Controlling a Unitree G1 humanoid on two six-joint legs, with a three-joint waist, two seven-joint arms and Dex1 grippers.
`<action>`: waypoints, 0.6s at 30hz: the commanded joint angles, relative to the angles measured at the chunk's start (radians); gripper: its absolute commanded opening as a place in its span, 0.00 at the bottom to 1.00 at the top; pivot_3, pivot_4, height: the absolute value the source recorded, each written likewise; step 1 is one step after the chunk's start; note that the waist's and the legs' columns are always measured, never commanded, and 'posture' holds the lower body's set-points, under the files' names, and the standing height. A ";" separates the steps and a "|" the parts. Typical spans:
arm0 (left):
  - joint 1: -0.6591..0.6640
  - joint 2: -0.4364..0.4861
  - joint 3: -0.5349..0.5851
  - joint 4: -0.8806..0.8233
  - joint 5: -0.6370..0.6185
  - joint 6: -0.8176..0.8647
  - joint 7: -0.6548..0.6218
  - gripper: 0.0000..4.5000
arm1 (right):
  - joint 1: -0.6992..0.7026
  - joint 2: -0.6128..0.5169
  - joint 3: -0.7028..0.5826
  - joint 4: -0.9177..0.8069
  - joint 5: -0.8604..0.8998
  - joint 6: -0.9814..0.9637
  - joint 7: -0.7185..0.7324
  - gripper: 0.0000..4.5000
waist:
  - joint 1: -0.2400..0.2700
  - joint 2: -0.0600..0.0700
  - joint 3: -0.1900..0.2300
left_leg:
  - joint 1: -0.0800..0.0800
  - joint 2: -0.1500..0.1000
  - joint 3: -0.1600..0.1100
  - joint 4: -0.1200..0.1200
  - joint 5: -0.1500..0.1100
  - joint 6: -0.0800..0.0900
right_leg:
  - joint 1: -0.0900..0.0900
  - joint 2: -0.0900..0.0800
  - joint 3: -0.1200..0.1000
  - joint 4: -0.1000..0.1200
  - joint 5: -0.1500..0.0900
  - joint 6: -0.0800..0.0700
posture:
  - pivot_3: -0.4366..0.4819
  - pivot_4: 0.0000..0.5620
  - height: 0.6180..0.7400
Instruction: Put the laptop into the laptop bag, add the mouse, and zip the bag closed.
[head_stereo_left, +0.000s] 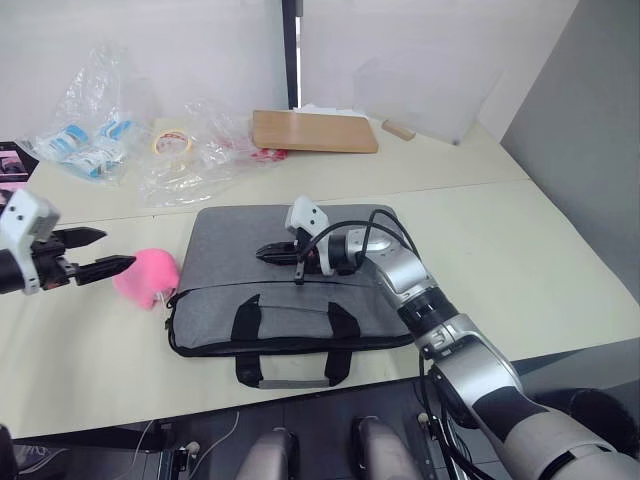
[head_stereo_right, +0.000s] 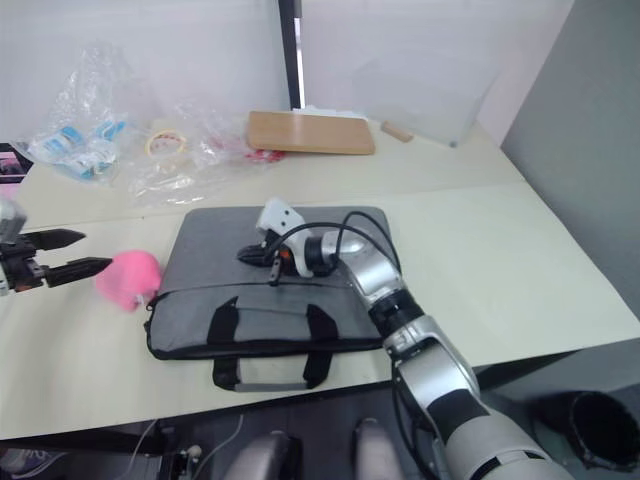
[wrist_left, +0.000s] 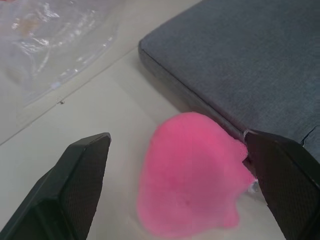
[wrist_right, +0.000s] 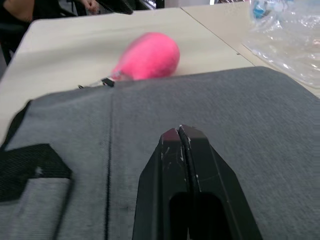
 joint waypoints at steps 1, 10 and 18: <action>-0.070 0.008 -0.067 0.070 0.066 -0.068 -0.075 1.00 | -0.005 0.009 0.025 0.067 -0.066 -0.069 0.019 0.01 | -0.001 0.000 0.000 | 0.000 0.000 0.000 0.000 0.001 -0.002 | 0.000 0.000 -0.001 0.000 0.000 0.000 | 0.48 0.27 1.00; -0.192 -0.018 -0.196 0.310 0.218 -0.227 -0.146 1.00 | 0.040 0.005 0.021 0.085 -0.117 -0.048 0.035 0.01 | -0.001 -0.001 -0.001 | 0.007 0.000 0.001 0.000 -0.003 0.002 | 0.004 -0.001 -0.002 0.004 0.000 0.000 | 0.48 0.27 1.00; -0.256 -0.045 -0.214 0.397 0.261 -0.311 -0.189 0.88 | 0.057 0.012 0.017 0.084 -0.144 -0.049 0.030 0.00 | 0.003 -0.003 -0.002 | 0.008 0.000 0.001 0.003 -0.003 0.003 | 0.005 -0.001 -0.003 0.005 0.000 0.000 | 0.48 0.27 1.00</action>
